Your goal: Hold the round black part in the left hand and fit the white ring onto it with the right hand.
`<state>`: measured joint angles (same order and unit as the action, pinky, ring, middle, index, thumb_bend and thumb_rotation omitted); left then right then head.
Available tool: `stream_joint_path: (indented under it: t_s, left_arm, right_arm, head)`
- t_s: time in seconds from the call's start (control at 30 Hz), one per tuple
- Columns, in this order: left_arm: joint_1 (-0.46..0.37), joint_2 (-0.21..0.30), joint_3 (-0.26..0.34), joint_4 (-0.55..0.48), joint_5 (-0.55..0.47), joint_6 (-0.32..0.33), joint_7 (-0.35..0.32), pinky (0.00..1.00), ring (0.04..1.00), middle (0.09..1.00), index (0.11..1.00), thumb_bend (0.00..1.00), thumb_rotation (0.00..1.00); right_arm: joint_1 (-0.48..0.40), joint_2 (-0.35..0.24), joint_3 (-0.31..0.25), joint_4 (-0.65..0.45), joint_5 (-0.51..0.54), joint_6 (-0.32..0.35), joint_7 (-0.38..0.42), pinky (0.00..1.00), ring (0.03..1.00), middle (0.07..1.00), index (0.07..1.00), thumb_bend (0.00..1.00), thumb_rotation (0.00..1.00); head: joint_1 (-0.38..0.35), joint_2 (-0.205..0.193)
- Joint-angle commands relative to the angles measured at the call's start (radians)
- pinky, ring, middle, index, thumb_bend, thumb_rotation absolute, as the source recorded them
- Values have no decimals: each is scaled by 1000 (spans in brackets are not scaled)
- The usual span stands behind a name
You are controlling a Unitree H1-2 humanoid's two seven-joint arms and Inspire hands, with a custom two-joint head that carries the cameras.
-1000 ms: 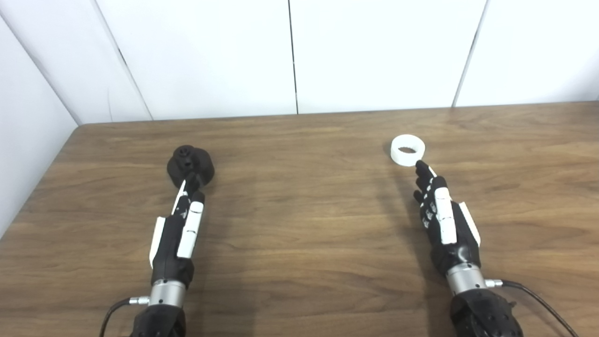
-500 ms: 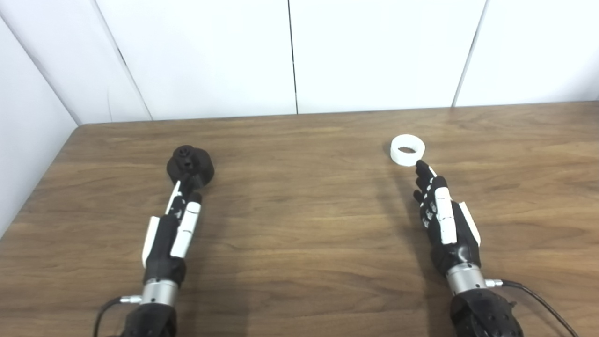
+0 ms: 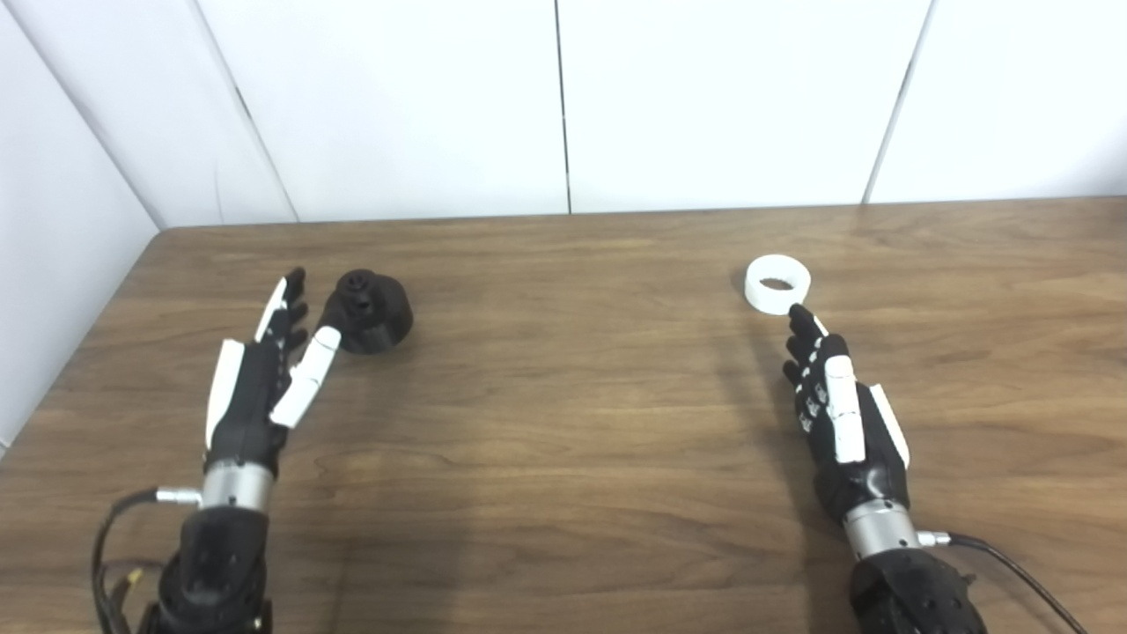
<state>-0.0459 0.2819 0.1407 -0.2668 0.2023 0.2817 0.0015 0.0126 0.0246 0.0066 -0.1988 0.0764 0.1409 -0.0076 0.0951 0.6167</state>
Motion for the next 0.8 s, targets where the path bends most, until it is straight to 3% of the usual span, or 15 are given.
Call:
stream_joint_path:
  t_s: [0.0, 0.1, 0.23, 0.4, 0.6, 0.77]
  left_arm:
    - [-63, 36, 4, 26, 30, -21, 13, 887, 949, 993, 979, 705, 696]
    - [-106, 46, 0, 80, 51, 3, 21, 818, 933, 993, 978, 771, 616]
    - [-157, 71, -27, 147, 136, 47, 34, 863, 944, 973, 967, 863, 583]
    - [-217, 107, -45, 265, 176, 34, 37, 888, 952, 961, 955, 929, 450]
    - [-266, 164, -91, 357, 204, 28, 15, 861, 954, 958, 965, 957, 434]
    - [-305, 214, -127, 428, 211, 2, -4, 902, 978, 970, 965, 985, 432]
  right_arm:
    - [-23, 12, 3, -10, 2, -36, 3, 1000, 991, 980, 928, 491, 1000]
    - [-23, 10, 2, -9, 2, -34, 5, 1000, 994, 983, 929, 504, 1000]
    - [-21, 11, 2, -8, 3, -35, 5, 1000, 998, 983, 930, 512, 1000]
    - [-17, 14, 3, -19, -6, -27, -1, 1000, 997, 981, 929, 529, 1000]
    - [-15, 16, 4, -23, -11, -24, -6, 1000, 991, 977, 924, 535, 1000]
    - [-14, 16, 5, -15, -17, -35, -7, 1000, 985, 974, 920, 531, 1000]
  head:
    - [1, 0]
    - [-1, -3]
    - [-6, -5]
    - [-10, -9]
    - [-9, -13]
    - [-15, -16]
